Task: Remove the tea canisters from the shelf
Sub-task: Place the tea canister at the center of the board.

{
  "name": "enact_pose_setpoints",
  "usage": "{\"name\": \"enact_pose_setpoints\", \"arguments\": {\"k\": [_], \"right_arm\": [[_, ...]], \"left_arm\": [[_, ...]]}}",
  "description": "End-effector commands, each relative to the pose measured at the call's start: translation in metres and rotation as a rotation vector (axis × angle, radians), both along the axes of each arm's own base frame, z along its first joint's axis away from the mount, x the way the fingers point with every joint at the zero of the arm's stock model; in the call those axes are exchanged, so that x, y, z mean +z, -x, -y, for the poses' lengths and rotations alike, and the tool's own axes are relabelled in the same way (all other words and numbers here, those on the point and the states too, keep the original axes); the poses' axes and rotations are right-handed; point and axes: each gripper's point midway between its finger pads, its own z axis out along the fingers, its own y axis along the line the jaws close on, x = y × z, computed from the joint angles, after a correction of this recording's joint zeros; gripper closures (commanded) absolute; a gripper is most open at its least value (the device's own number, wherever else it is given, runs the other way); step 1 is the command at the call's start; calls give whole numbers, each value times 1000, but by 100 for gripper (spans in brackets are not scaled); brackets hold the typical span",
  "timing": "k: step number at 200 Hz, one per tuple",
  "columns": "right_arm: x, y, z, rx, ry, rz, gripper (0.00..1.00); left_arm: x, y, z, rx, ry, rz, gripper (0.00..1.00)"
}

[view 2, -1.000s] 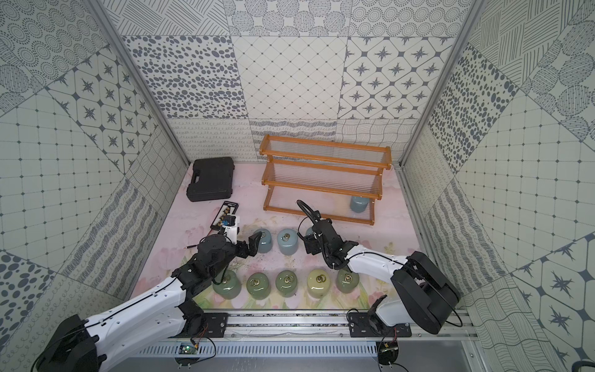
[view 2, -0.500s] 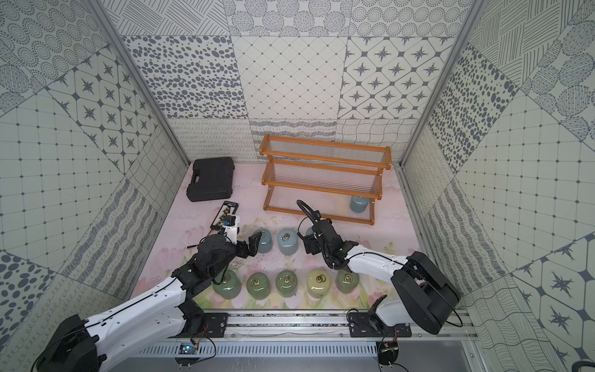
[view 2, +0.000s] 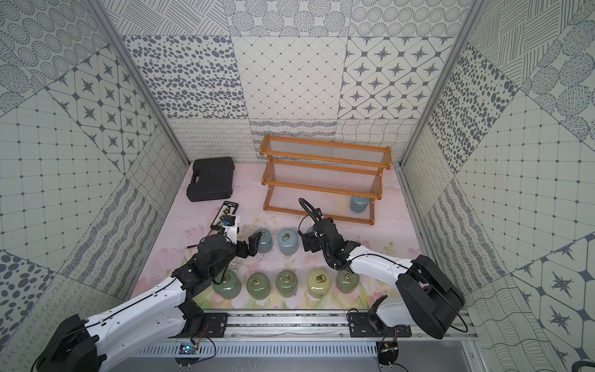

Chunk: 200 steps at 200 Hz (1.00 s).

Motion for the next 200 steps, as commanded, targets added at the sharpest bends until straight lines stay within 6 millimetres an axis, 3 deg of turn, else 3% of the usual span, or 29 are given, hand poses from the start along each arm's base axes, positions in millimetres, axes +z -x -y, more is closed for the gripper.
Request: {"name": "enact_pose_setpoints", "arguments": {"k": [1,54,105,141,200], "right_arm": [[27,-7,-4,-14,-44,69,0],[53,-12,10,-61,-48,112,0],[71,-34,55,-189,-33,118,0],[68,-50,92,-280,-16,98,0],[59,-80,135,-380,-11,99,0]], "left_arm": [[5,-4,-3,17,-14,30,0],[6,-4,-4,17,-22,37,0],[5,-5,-4,18,-28,39,0],[5,-5,-3,16,-25,36,0],[7,-6,-2,14,-23,38,0]]}}
